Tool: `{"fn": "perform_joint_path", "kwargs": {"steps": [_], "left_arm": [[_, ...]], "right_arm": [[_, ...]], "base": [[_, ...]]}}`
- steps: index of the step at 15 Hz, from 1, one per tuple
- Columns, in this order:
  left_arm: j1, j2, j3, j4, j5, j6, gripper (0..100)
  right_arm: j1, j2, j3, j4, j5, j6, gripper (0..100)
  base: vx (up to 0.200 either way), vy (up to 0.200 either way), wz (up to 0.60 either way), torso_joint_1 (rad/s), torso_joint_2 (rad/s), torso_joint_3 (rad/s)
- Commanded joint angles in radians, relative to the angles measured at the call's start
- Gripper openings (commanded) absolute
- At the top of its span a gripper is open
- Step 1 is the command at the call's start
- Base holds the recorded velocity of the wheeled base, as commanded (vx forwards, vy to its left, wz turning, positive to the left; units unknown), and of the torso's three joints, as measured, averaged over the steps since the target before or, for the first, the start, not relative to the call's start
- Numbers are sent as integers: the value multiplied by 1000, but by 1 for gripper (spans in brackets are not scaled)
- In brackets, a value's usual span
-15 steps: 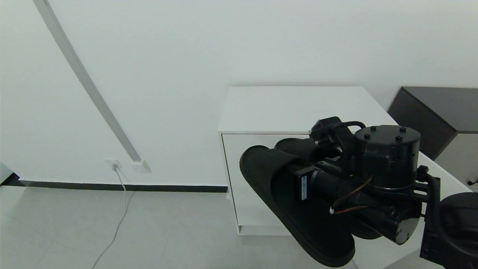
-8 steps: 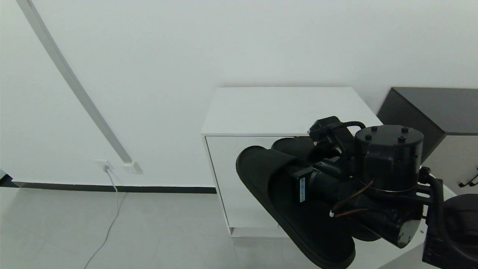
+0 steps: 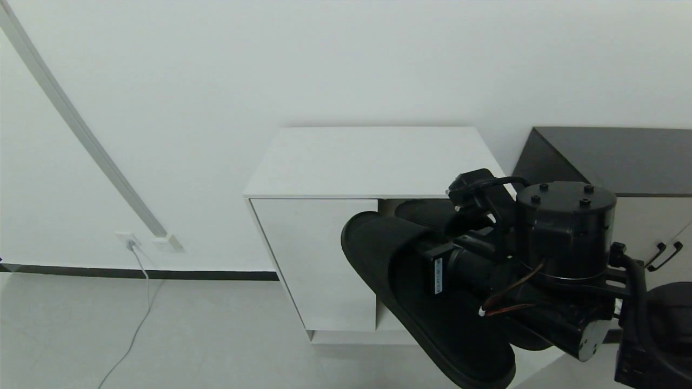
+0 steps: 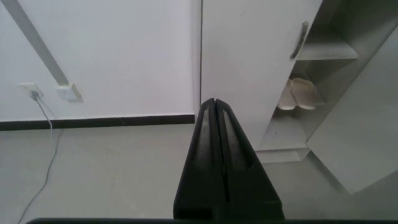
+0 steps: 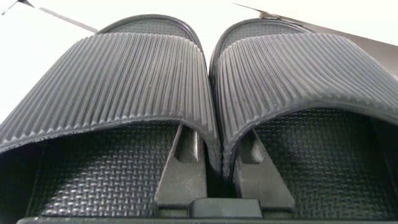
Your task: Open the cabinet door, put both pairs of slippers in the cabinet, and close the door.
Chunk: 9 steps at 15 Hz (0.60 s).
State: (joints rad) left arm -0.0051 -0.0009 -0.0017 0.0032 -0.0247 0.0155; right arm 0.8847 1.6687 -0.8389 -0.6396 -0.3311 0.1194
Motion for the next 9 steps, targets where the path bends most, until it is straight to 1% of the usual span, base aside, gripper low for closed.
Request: {"fn": "perform_joint_path", "kwargs": {"steps": [1,3,9], "left_arm": [[1,1,0,0,0,0,0],[1,1,0,0,0,0,0],[1,1,0,0,0,-2,0]], "right_arm": [[0,-1,-2,0,0,0,0],[0,-3,-2,0,0,0,0],[-1,-1,4,0,0,0,0]], "base": [[0,-200,0,7,2,-2],[0,-200,0,0,0,5],[0,0,0,0,0,0]]}}
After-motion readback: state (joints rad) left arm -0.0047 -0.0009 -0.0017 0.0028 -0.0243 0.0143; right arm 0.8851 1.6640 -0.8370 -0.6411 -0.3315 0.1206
